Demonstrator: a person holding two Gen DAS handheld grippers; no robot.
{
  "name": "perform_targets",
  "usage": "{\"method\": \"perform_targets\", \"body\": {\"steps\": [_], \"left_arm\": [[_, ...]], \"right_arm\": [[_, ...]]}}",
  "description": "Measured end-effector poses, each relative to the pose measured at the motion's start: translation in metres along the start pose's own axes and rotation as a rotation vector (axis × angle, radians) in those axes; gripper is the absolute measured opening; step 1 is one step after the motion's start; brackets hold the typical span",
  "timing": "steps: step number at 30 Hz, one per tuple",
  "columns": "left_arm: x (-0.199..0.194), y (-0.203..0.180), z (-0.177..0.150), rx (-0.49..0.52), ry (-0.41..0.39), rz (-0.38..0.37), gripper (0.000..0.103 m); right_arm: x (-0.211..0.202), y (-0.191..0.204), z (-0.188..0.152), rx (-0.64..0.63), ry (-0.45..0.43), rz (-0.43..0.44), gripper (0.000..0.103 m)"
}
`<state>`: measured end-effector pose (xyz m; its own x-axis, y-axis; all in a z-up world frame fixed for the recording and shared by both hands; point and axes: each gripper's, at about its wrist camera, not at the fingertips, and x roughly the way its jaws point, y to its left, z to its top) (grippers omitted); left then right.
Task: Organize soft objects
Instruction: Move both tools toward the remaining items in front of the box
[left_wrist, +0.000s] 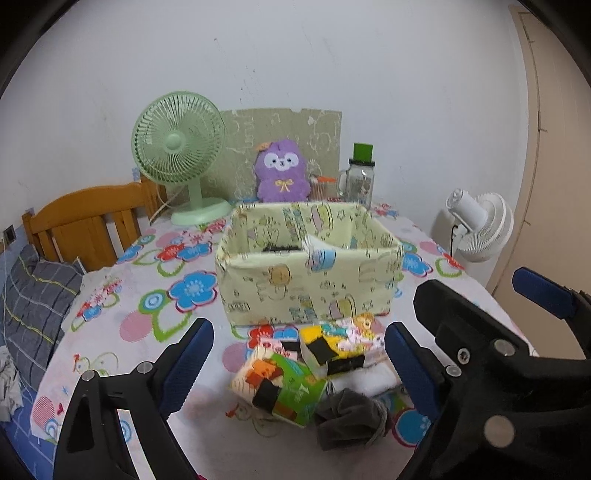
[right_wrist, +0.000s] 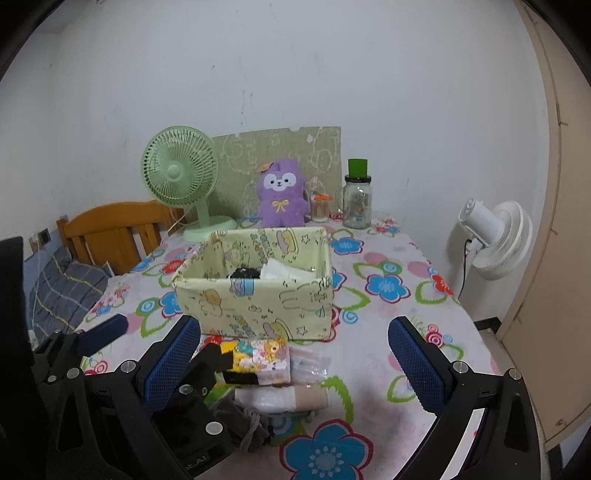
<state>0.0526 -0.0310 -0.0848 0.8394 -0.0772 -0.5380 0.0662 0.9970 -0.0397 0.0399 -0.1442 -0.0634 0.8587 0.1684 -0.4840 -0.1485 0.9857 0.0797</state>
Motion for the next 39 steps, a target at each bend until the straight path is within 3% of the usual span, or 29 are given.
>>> {"method": "perform_targets", "body": {"steps": [12, 28, 33, 36, 39], "left_arm": [[0.027, -0.003, -0.037, -0.005, 0.093, -0.026, 0.095], [0.027, -0.017, -0.058, -0.026, 0.105, -0.081, 0.093], [0.026, -0.026, -0.061, -0.016, 0.116, -0.115, 0.076], [0.023, -0.037, -0.062, 0.034, 0.108, -0.141, 0.055], [0.023, -0.042, -0.061, 0.066, 0.096, -0.132, 0.047]], "right_arm": [[0.023, -0.004, -0.037, 0.005, 0.073, -0.005, 0.103], [0.047, -0.007, -0.06, 0.014, 0.158, 0.009, 0.103], [0.046, -0.013, -0.062, 0.021, 0.162, -0.006, 0.103], [0.046, -0.016, -0.062, 0.028, 0.164, -0.016, 0.103], [0.047, -0.018, -0.062, 0.034, 0.166, -0.014, 0.103]]}}
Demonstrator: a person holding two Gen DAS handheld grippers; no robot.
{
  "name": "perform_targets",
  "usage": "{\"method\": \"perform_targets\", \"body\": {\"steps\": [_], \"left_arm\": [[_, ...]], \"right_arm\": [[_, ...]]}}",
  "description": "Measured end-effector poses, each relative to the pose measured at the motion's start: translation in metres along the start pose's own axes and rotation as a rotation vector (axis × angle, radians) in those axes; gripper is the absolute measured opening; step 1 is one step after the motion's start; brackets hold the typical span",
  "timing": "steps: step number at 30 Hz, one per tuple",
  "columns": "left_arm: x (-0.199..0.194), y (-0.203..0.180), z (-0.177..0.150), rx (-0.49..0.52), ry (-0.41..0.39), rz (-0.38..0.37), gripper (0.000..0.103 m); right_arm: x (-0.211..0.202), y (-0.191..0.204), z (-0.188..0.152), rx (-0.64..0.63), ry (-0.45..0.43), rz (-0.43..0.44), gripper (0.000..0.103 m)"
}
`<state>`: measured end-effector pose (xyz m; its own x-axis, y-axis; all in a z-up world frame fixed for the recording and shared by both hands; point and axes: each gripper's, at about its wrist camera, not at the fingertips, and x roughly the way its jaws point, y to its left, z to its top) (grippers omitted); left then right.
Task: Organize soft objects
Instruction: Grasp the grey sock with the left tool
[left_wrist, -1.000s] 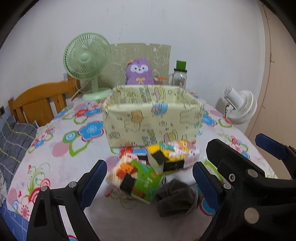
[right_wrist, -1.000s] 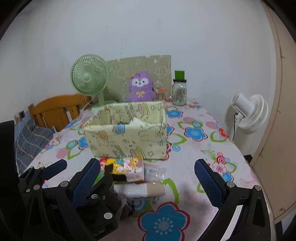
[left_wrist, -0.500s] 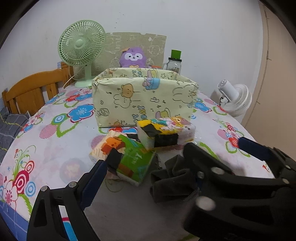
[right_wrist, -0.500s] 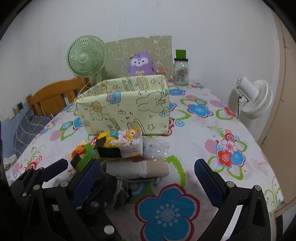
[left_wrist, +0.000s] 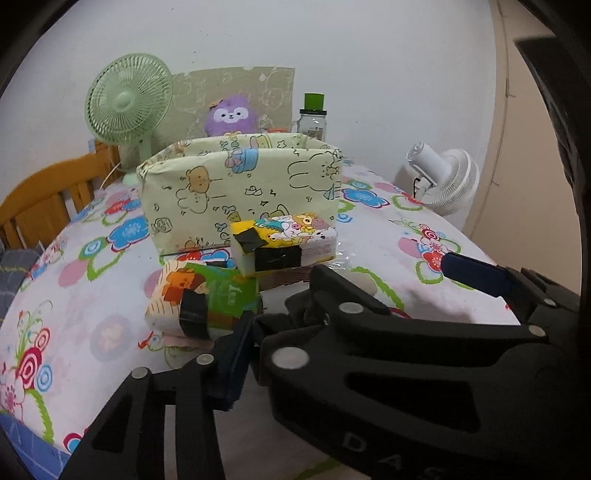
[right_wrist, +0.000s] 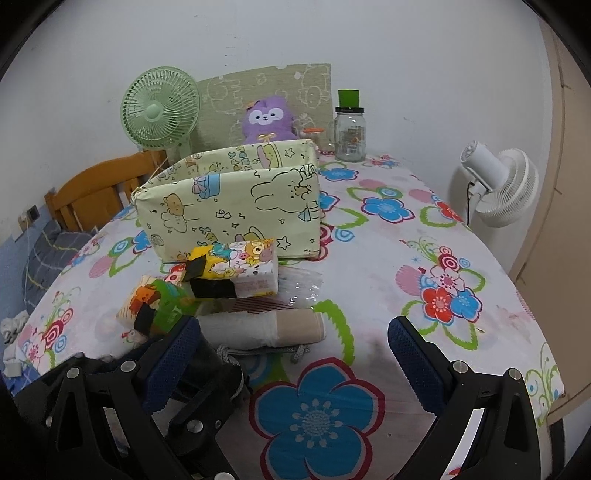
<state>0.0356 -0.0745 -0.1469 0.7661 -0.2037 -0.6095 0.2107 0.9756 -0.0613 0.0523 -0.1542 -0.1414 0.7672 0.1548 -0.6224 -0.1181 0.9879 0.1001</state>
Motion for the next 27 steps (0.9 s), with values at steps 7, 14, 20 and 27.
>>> {"method": "perform_targets", "body": {"steps": [7, 14, 20, 27], "left_arm": [[-0.003, 0.015, 0.007, -0.011, 0.003, 0.045, 0.038], [0.005, 0.057, 0.013, -0.112, 0.029, 0.108, 0.038], [0.009, 0.053, 0.011, -0.074, 0.007, 0.13, 0.039], [0.014, 0.05, 0.009, -0.046, -0.004, 0.142, 0.04]], "right_arm": [[0.002, 0.003, 0.003, 0.007, 0.003, 0.019, 0.103], [0.016, 0.014, 0.01, -0.002, 0.028, 0.033, 0.102], [0.031, 0.02, 0.013, -0.006, 0.06, 0.04, 0.095], [0.047, 0.024, 0.012, 0.003, 0.1, 0.078, 0.076]]}}
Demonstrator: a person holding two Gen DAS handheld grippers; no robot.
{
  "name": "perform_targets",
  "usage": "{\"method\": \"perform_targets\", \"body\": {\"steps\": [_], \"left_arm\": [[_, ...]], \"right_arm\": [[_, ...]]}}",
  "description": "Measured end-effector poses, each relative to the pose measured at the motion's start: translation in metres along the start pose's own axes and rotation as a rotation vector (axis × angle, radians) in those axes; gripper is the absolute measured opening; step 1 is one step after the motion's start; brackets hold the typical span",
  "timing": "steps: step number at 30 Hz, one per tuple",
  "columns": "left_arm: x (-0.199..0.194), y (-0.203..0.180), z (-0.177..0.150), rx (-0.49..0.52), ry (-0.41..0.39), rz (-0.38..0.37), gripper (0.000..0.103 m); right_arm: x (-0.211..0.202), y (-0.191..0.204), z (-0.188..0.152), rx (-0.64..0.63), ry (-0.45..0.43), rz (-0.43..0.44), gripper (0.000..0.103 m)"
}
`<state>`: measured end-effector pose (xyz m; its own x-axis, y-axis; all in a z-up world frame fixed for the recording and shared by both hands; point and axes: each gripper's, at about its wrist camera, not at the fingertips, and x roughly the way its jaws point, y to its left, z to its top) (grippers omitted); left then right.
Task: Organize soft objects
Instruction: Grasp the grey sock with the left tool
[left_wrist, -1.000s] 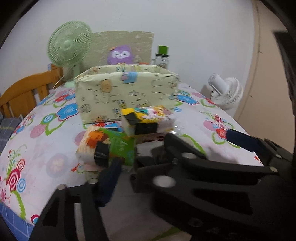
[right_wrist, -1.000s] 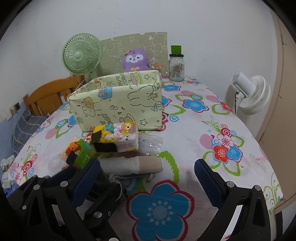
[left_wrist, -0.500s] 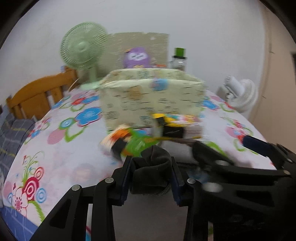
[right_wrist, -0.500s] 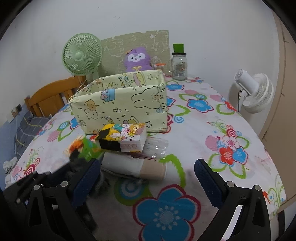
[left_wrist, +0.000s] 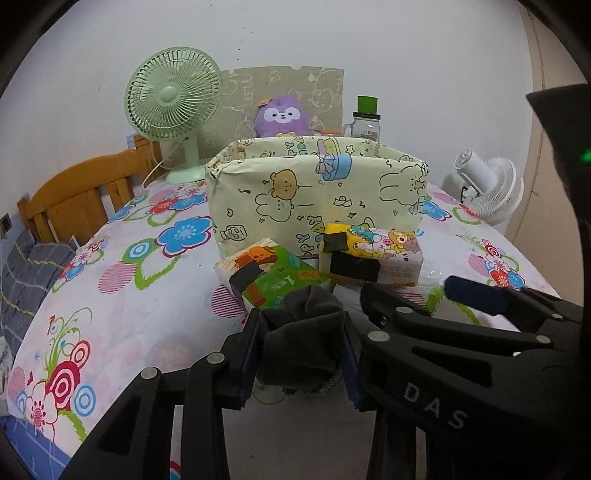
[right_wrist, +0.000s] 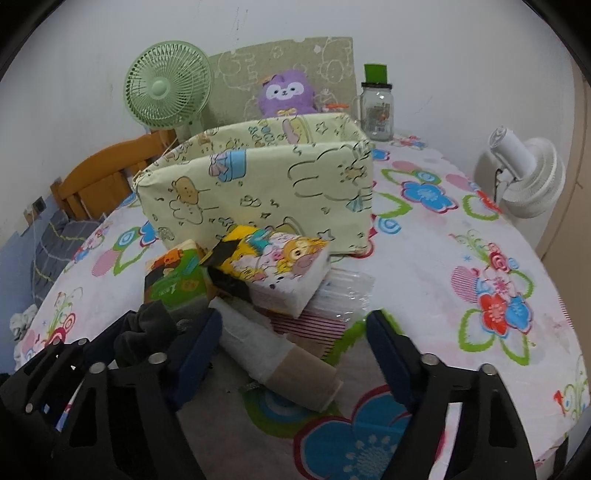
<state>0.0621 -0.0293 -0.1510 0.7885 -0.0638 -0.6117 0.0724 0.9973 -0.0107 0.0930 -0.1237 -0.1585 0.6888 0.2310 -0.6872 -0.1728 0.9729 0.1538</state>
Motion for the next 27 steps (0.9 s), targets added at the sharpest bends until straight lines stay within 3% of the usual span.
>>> {"method": "perform_targets", "body": {"steps": [7, 12, 15, 20, 22, 24, 26, 27], "left_arm": [[0.002, -0.004, -0.001, 0.023, 0.014, -0.007, 0.041], [0.001, -0.01, -0.002, 0.044, 0.019, -0.004, 0.042], [0.0, -0.011, -0.002, 0.051, 0.024, -0.008, 0.042], [-0.007, -0.011, -0.001, 0.053, 0.039, -0.018, 0.04], [-0.011, -0.01, -0.002, 0.057, 0.038, -0.009, 0.039], [-0.017, -0.008, -0.003, 0.065, 0.032, 0.006, 0.038], [-0.021, -0.004, -0.004, 0.066, 0.026, 0.017, 0.038], [-0.024, -0.001, -0.005, 0.066, 0.024, 0.026, 0.038]], "right_arm": [[0.005, -0.003, -0.003, 0.026, 0.043, 0.066, 0.056], [0.001, 0.006, -0.006, 0.001, 0.05, 0.099, 0.027], [0.0, 0.004, -0.006, 0.008, 0.064, 0.123, 0.023], [-0.009, 0.007, -0.006, -0.027, 0.048, 0.104, 0.024], [-0.014, 0.011, -0.006, -0.05, 0.04, 0.083, 0.031], [-0.017, 0.012, -0.006, -0.055, 0.034, 0.073, 0.047], [-0.02, 0.01, -0.007, -0.041, 0.027, 0.078, 0.058], [-0.023, 0.009, -0.008, -0.035, 0.023, 0.078, 0.058]]}}
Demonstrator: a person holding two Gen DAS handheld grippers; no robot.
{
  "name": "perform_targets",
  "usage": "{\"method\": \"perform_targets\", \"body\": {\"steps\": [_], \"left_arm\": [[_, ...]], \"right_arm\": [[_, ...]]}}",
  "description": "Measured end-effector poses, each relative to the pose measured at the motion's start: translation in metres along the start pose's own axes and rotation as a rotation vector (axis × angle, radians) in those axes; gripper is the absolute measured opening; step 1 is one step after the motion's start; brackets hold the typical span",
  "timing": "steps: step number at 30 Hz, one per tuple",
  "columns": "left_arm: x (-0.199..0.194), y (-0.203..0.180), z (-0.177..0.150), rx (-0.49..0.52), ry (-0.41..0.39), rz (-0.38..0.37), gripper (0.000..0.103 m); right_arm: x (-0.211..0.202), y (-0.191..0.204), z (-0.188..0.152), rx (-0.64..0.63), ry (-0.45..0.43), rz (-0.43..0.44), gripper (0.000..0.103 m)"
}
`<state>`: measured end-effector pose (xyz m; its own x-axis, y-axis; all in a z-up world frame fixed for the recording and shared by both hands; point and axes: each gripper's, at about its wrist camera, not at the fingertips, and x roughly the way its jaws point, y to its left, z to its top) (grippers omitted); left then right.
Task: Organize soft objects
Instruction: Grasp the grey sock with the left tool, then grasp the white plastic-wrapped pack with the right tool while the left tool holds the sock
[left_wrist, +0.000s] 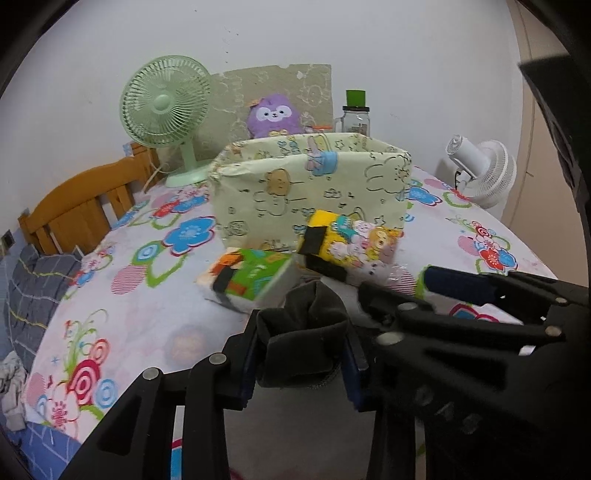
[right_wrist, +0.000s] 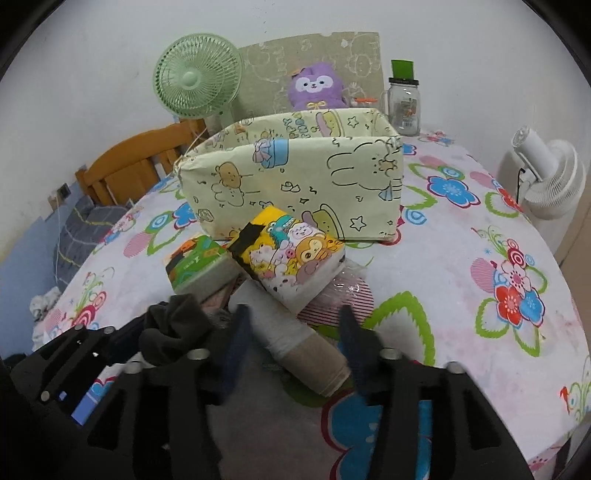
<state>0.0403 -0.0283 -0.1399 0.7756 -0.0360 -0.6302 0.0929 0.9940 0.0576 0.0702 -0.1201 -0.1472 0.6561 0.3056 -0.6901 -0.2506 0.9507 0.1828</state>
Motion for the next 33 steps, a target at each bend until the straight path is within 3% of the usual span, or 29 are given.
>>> {"method": "perform_targets", "body": {"steps": [7, 14, 17, 24, 33], "left_arm": [[-0.002, 0.022, -0.007, -0.035, 0.01, 0.04, 0.038], [0.006, 0.02, -0.01, -0.017, 0.01, 0.056, 0.038], [0.007, 0.016, -0.011, 0.014, 0.003, 0.07, 0.038], [0.011, 0.01, -0.011, 0.044, 0.003, 0.074, 0.038], [0.008, 0.007, -0.005, 0.016, 0.015, 0.012, 0.037]], "right_arm": [[0.001, 0.007, -0.004, -0.007, 0.013, -0.021, 0.058], [0.019, 0.007, -0.006, 0.017, 0.065, -0.014, 0.057], [0.027, 0.002, -0.008, 0.052, 0.102, 0.026, 0.051], [0.027, 0.012, -0.01, 0.015, 0.096, 0.009, 0.025], [0.017, 0.013, -0.005, 0.002, 0.072, -0.007, 0.012]]}}
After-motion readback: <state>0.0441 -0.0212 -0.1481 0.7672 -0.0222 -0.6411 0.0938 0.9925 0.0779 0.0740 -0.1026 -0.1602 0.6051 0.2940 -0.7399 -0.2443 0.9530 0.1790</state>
